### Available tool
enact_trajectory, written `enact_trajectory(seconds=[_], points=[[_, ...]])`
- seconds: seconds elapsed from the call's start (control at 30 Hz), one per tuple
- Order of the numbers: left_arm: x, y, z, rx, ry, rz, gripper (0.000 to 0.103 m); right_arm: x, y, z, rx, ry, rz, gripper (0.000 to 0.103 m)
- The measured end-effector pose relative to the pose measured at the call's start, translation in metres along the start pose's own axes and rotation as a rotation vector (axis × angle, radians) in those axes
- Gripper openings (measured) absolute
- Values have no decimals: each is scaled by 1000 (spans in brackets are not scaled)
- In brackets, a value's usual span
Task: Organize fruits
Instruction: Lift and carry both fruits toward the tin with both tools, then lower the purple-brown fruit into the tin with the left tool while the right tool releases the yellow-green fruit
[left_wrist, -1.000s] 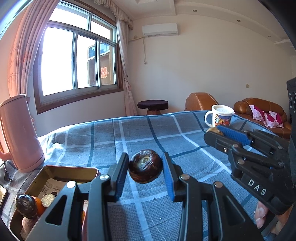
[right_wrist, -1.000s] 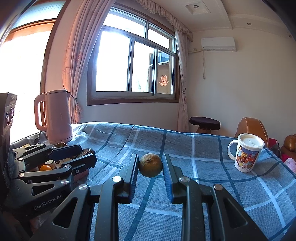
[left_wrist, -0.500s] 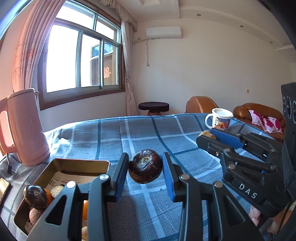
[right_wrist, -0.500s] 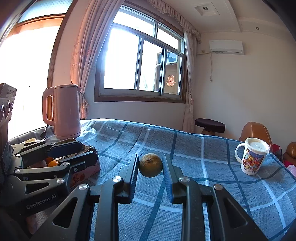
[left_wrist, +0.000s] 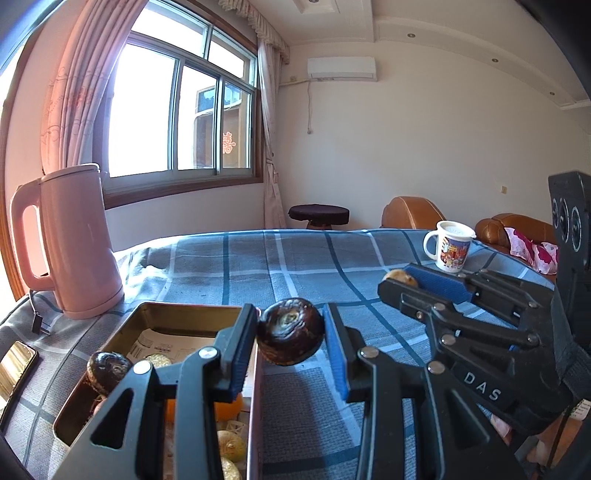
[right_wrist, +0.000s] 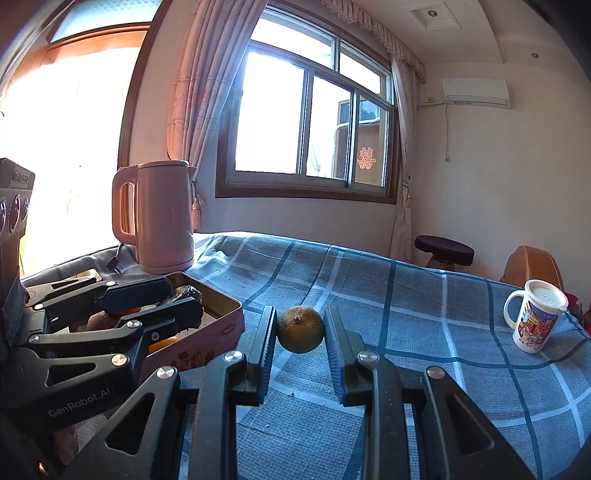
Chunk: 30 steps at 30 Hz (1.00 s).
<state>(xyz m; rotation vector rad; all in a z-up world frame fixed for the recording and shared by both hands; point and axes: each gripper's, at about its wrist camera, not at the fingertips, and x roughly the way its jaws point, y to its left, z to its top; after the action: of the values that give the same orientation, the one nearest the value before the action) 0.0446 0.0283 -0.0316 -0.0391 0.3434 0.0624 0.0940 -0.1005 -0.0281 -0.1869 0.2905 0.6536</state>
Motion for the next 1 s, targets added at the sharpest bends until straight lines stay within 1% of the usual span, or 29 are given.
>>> enact_trajectory(seconds=[0.5, 0.8, 1.0], points=[[-14, 31, -7, -33, 13, 44, 38, 6, 39, 12, -45, 4, 96, 28], [-26, 51, -9, -43, -1, 94, 38, 15, 60, 17, -51, 25, 153, 28], [-27, 67, -11, -72, 11, 112, 36, 24, 74, 18, -58, 48, 187, 28]])
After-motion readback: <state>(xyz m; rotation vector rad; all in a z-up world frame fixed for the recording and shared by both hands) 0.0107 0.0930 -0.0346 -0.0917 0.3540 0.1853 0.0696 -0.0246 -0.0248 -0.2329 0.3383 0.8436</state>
